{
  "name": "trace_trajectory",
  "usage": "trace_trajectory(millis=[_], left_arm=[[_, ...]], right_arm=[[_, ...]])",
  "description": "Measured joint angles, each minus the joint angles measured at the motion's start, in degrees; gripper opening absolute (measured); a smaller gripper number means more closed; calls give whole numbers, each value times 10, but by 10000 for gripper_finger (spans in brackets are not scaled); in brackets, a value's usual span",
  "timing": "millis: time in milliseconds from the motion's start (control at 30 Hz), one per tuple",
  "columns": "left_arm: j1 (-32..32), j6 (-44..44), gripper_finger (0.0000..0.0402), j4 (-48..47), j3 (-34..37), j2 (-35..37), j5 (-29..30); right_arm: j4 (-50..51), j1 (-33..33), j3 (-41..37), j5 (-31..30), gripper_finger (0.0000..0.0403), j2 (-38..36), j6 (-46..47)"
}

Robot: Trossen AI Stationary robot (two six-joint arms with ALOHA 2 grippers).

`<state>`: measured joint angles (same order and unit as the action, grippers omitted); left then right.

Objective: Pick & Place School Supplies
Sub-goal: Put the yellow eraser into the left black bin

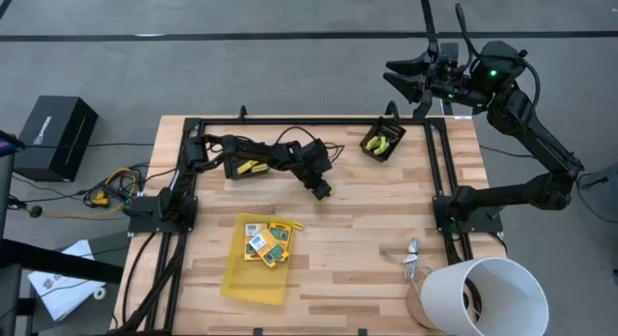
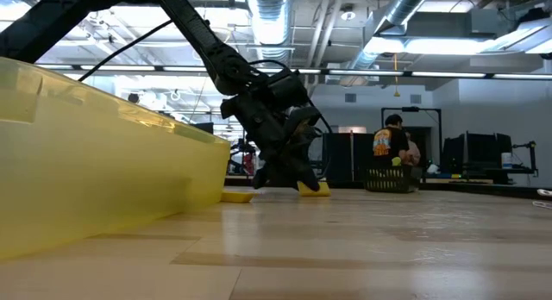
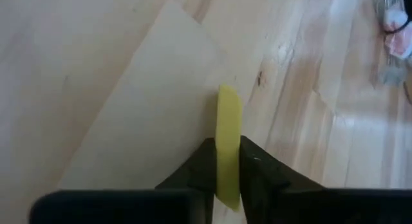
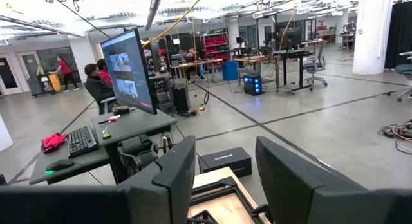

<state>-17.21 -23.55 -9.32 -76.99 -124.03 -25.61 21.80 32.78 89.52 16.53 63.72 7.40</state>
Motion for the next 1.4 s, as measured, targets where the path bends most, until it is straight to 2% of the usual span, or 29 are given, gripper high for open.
trace_trajectory(millis=[67,200,400,600,767,1000,1067,1200,1400], left_arm=[[3,13,27,-1,0,0,1],[9,40,28,-13,-2,1,18],[8,22,27,4,1,9,17],[-2,28,27,5,0,89,19],[-26,94,27,-88,1,182,84],[-89,238,27,-328,1,286,176],[-115,256,27,-361,4,306,191],[-165,267,27,-363,66,354,189],[-231,261,27,-326,211,454,161]], right_arm=[[0,0,0,0,154,0,0],[0,0,0,0,154,0,0],[0,0,0,0,154,0,0],[-27,0,0,0,154,0,-3],[-51,0,0,-1,154,3,-5],[-47,0,1,0,154,11,-4],[-45,0,0,-1,154,14,-3],[-51,-3,0,-1,154,22,7],[-65,-6,0,-1,154,34,15]])
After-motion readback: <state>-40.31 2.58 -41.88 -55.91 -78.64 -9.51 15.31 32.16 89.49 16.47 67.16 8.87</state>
